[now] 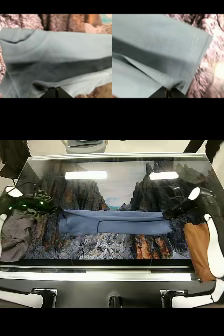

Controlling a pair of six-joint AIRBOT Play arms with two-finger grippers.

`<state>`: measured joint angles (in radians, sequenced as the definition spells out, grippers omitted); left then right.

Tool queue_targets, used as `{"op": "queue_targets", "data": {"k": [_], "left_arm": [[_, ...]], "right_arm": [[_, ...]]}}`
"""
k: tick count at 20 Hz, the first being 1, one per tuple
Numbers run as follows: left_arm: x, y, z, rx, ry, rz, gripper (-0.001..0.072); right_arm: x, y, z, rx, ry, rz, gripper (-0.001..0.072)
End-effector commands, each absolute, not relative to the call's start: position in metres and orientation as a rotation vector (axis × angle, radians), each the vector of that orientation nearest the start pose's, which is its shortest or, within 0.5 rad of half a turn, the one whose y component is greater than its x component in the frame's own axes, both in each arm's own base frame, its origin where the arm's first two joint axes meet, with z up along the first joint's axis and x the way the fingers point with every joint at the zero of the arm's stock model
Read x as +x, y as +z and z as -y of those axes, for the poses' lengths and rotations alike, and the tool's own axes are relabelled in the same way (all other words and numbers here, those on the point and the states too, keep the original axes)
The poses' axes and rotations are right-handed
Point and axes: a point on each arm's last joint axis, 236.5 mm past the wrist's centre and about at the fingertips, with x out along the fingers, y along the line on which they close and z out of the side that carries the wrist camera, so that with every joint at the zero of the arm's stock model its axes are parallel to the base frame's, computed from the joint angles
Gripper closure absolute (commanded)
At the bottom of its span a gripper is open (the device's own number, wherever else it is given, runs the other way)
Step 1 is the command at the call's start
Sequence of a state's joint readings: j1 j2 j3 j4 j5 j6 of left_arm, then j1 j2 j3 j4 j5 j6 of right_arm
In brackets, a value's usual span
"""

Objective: Fold the shirts.

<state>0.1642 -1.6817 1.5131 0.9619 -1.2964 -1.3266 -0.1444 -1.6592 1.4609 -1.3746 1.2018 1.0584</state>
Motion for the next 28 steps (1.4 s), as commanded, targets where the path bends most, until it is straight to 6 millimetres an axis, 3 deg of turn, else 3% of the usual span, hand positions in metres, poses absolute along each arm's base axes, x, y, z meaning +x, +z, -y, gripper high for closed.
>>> {"op": "queue_targets", "data": {"k": [1, 3, 4, 5, 6, 7, 9, 11, 14, 16, 19, 22, 23, 25, 26, 27, 28], "left_arm": [[0.466, -0.053, 0.056, -0.522, -0.375, -1.433, 0.0675], [0.464, -0.065, 0.057, -0.532, -0.372, -1.459, 0.0673], [0.464, -0.066, 0.057, -0.534, -0.374, -1.462, 0.0635], [0.464, -0.063, 0.059, -0.535, -0.383, -1.462, 0.0379], [0.462, -0.057, 0.058, -0.532, -0.397, -1.471, 0.0053], [0.461, -0.048, 0.056, -0.522, -0.414, -1.474, -0.0004], [0.462, -0.026, 0.05, -0.489, -0.448, -1.448, -0.0001], [0.466, 0.0, 0.048, -0.461, -0.453, -1.388, 0.0001], [0.464, 0.044, 0.063, -0.354, -0.529, -1.283, 0.0013], [0.46, 0.072, 0.08, -0.302, -0.558, -1.225, 0.0077], [0.453, 0.105, 0.109, -0.238, -0.605, -1.147, 0.0077], [0.444, 0.112, 0.145, -0.191, -0.67, -1.138, 0.0076], [0.44, 0.109, 0.156, -0.179, -0.691, -1.147, 0.0077], [0.43, 0.095, 0.176, -0.165, -0.728, -1.19, 0.0077], [0.424, 0.087, 0.185, -0.159, -0.745, -1.212, 0.0087], [0.421, 0.08, 0.193, -0.163, -0.747, -1.222, 0.0214], [0.421, 0.071, 0.203, -0.197, -0.724, -1.234, 0.0443]], "right_arm": [[0.458, -0.075, 0.017, -0.107, 0.326, -1.383, 0.0668], [0.458, -0.08, 0.017, -0.098, 0.323, -1.393, 0.0667], [0.458, -0.079, 0.016, -0.093, 0.326, -1.389, 0.0652], [0.457, -0.076, 0.015, -0.087, 0.331, -1.393, 0.0474], [0.452, -0.07, 0.016, -0.085, 0.343, -1.409, 0.0198], [0.447, -0.062, 0.019, -0.092, 0.377, -1.412, 0.0107], [0.438, -0.045, 0.031, -0.089, 0.426, -1.395, 0.0048], [0.431, -0.04, 0.052, -0.007, 0.401, -1.394, 0.0039], [0.432, -0.05, 0.054, 0.258, 0.4, -1.382, 0.002], [0.43, -0.069, 0.053, 0.353, 0.381, -1.427, 0.0017], [0.429, -0.094, 0.044, 0.456, 0.324, -1.497, 0.0029], [0.432, -0.108, 0.03, 0.476, 0.302, -1.523, 0.0076], [0.436, -0.111, 0.027, 0.468, 0.297, -1.517, 0.0177], [0.447, -0.11, 0.021, 0.462, 0.292, -1.48, 0.0584], [0.45, -0.104, 0.014, 0.478, 0.313, -1.462, 0.0668], [0.454, -0.095, 0.009, 0.471, 0.349, -1.431, 0.0668], [0.457, -0.079, 0.004, 0.442, 0.403, -1.385, 0.0669]]}}
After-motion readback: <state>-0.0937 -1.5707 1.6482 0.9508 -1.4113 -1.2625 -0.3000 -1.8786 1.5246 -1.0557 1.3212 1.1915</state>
